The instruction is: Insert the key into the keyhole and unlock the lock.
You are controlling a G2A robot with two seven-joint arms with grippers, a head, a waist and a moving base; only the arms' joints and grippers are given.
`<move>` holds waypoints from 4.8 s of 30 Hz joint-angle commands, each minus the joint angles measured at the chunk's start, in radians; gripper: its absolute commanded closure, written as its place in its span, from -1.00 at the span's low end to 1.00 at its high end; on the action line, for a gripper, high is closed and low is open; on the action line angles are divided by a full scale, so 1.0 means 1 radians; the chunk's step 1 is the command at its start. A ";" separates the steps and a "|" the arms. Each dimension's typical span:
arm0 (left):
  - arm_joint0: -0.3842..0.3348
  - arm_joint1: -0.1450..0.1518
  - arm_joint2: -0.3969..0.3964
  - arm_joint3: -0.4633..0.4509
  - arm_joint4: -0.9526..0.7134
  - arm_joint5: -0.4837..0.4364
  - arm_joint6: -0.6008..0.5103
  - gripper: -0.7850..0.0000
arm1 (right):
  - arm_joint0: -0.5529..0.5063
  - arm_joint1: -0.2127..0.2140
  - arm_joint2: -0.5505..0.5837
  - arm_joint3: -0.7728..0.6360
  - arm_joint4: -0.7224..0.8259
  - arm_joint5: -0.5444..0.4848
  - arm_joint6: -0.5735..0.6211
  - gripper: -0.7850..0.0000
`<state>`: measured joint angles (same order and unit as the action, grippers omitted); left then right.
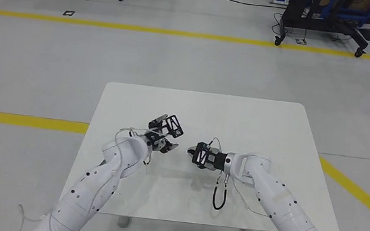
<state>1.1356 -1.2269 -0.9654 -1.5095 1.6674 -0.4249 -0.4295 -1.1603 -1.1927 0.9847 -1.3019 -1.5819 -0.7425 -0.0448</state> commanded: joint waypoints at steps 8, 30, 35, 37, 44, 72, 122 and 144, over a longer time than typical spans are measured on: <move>-0.043 -0.022 0.086 0.088 0.071 0.000 -0.037 -1.00 | -0.021 0.005 0.014 -0.020 0.004 0.023 -0.006 1.00; -0.064 -0.046 0.096 0.116 0.072 0.115 -0.031 -1.00 | -0.131 0.043 0.137 -0.129 0.026 0.049 -0.064 1.00; 0.012 -0.032 -0.033 0.043 -0.117 0.169 0.160 -1.00 | -0.136 0.040 0.149 -0.114 0.101 0.053 -0.098 1.00; 0.064 -0.022 -0.136 0.035 -0.331 0.099 0.290 -1.00 | -0.136 0.036 0.172 -0.068 0.234 0.033 -0.165 1.00; 0.087 -0.011 -0.237 0.149 -0.948 -0.391 0.379 -1.00 | -0.084 0.024 0.184 0.105 0.716 -0.270 -0.232 1.00; -0.207 -0.080 0.095 0.516 -1.732 -0.587 -0.069 0.38 | 0.069 0.077 -0.098 0.139 1.436 -0.270 0.098 1.00; -0.221 0.021 0.118 0.337 -1.211 -0.587 0.029 1.00 | 0.088 0.181 -0.157 0.087 1.038 -0.270 -0.014 0.23; -0.246 0.080 0.200 0.335 -1.084 -0.587 0.259 -1.00 | 0.130 0.245 -0.293 0.091 1.008 -0.270 -0.215 1.00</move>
<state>0.8908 -1.1506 -0.7631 -1.1730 0.5692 -1.0122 -0.1859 -1.0323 -0.9501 0.6955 -1.2111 -0.5732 -1.0124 -0.2521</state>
